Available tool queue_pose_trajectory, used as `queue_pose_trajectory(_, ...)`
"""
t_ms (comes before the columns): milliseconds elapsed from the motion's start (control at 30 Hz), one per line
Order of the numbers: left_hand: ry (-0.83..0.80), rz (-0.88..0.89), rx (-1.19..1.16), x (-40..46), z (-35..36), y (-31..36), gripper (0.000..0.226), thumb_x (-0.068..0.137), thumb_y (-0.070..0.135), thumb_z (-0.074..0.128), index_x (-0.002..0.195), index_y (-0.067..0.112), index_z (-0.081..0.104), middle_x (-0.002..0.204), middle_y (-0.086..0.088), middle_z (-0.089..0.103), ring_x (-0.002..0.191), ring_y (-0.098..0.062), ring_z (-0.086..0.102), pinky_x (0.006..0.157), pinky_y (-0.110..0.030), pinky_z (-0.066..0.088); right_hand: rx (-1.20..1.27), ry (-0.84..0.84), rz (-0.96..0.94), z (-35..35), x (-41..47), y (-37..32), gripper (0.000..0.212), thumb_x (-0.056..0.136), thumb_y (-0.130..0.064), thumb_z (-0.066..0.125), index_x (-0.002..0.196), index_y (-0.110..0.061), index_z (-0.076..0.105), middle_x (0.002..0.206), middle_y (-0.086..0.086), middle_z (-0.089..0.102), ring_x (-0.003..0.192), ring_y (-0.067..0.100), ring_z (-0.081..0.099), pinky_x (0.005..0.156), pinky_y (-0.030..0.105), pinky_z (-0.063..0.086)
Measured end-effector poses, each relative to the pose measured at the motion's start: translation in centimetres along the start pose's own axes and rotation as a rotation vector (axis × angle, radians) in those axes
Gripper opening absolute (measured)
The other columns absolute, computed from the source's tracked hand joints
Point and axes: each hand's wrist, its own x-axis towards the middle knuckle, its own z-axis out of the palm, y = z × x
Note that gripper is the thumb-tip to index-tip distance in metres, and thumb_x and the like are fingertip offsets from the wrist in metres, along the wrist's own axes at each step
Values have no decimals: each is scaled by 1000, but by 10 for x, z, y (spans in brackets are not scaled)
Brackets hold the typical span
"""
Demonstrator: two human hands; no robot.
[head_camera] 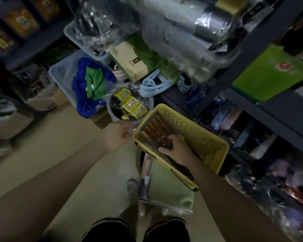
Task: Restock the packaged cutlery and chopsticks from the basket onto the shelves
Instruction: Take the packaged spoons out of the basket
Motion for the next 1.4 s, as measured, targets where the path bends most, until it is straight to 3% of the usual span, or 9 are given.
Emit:
queue_pose_trajectory(233, 18, -84, -118, 27, 31, -25, 40, 83, 15, 44, 118, 3, 57, 121, -15, 59, 111, -27, 56, 86, -23, 37, -380, 182, 21, 22, 55, 1, 125, 57, -70, 69, 148, -23, -2, 156, 16, 6, 144, 34, 10, 117, 50, 14)
queue_pose_trajectory(500, 71, -113, -604, 27, 37, 11, 24, 91, 3, 46, 114, 9, 52, 93, 3, 56, 85, 0, 55, 80, -16, 43, -175, 250, -139, -35, 9, 1, 116, 60, -55, 74, 144, -43, -6, 155, 6, 14, 141, 32, 20, 112, 55, 25)
queue_pose_trajectory(600, -18, -269, -983, 33, 13, 45, 24, 97, 26, 34, 115, 18, 50, 104, -1, 60, 92, -15, 57, 84, -29, 48, -41, 135, -346, -68, -35, -3, 114, 58, -53, 77, 136, -58, -7, 157, -7, 7, 145, 21, 16, 111, 53, 29)
queue_pose_trajectory(700, -266, -349, -1184, 39, -17, 62, 47, 90, 54, 34, 114, 19, 54, 95, -5, 65, 75, -19, 66, 65, -30, 56, -62, 1, -459, -84, -66, -19, 113, 63, -42, 82, 138, -49, -3, 149, -18, 11, 140, 9, 19, 114, 38, 27)
queue_pose_trajectory(833, -489, -375, -1000, 29, -39, 95, 48, 67, 54, 68, 99, 20, 64, 102, -8, 69, 91, -25, 67, 82, -39, 54, -173, -7, -573, -93, -80, -46, 113, 63, -39, 82, 146, -29, 5, 150, -7, 20, 138, 10, 21, 113, 32, 23)
queue_pose_trajectory(1033, -106, -357, -863, 5, -63, 123, 21, 79, 4, 61, 98, 10, 65, 95, -14, 70, 86, -27, 68, 80, -38, 56, -60, 142, -577, -96, -86, -65, 101, 71, -42, 77, 145, -37, 8, 154, -8, 14, 140, 10, 17, 112, 35, 26)
queue_pose_trajectory(1133, 105, -126, -529, -5, -80, 113, 19, 78, 11, 65, 96, 14, 66, 90, -5, 71, 81, -20, 68, 76, -34, 56, 97, 281, -416, -96, -79, -50, 72, 86, -30, 63, 145, -26, 21, 151, -3, 23, 131, 4, 26, 106, 26, 28)
queue_pose_trajectory(1233, 275, 79, -176, -6, -86, 94, 23, 77, 16, 68, 98, 14, 59, 91, 4, 64, 82, -16, 61, 69, -28, 45, 28, 302, -157, -78, -61, -13, 37, 95, -20, 48, 131, -10, 45, 135, 9, 50, 124, 23, 48, 96, 27, 37)
queue_pose_trajectory(1400, 291, 192, -63, 14, -69, 38, 35, 77, 16, 69, 106, 16, 51, 93, 1, 60, 85, -22, 60, 71, -33, 49, -210, 42, 169, -14, -13, 33, 44, 100, -22, 35, 142, -9, 33, 148, 12, 36, 133, 28, 39, 103, 27, 32)
